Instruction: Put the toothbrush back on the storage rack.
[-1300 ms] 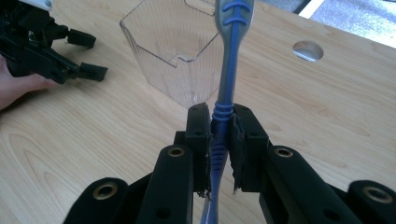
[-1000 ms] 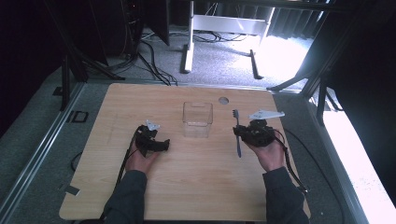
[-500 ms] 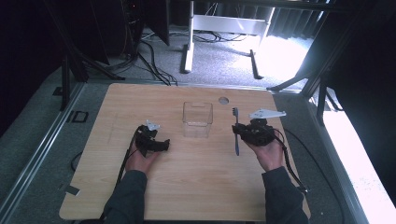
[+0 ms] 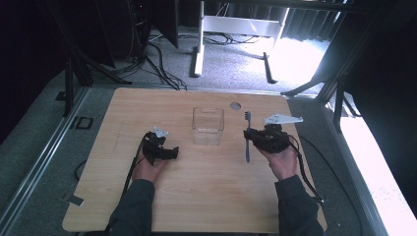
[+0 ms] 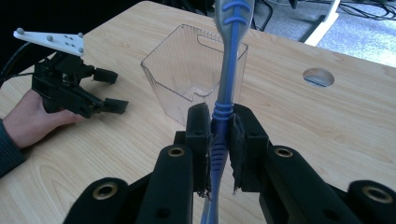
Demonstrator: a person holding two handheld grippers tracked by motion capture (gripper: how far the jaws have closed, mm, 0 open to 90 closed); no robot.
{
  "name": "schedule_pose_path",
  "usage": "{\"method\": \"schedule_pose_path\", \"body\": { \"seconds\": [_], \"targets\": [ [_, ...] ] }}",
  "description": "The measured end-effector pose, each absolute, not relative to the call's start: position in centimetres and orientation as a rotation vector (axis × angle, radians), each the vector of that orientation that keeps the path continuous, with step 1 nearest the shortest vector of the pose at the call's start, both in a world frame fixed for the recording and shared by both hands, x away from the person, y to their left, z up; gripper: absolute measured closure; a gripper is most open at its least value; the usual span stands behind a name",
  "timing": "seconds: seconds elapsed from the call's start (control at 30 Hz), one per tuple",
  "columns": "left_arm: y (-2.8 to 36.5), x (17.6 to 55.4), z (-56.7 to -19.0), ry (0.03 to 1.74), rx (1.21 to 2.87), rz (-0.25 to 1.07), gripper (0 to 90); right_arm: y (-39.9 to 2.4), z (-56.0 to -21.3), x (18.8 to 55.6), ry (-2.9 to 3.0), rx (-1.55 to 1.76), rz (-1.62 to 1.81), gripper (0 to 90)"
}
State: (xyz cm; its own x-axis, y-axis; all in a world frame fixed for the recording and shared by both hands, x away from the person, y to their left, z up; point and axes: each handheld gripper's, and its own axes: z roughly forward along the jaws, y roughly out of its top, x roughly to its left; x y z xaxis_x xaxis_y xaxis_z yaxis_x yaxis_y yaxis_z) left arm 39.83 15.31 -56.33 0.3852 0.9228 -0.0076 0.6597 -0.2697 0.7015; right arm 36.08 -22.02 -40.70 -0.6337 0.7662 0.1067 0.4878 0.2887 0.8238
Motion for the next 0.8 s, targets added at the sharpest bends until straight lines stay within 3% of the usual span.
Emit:
{"method": "schedule_pose_path", "body": {
  "seconds": [0.8],
  "targets": [
    [15.32,39.83,-56.32,1.353,2.026,0.545,8.7,-21.64,-40.36,36.50,2.219,1.119,1.363,78.6]
  ]
}}
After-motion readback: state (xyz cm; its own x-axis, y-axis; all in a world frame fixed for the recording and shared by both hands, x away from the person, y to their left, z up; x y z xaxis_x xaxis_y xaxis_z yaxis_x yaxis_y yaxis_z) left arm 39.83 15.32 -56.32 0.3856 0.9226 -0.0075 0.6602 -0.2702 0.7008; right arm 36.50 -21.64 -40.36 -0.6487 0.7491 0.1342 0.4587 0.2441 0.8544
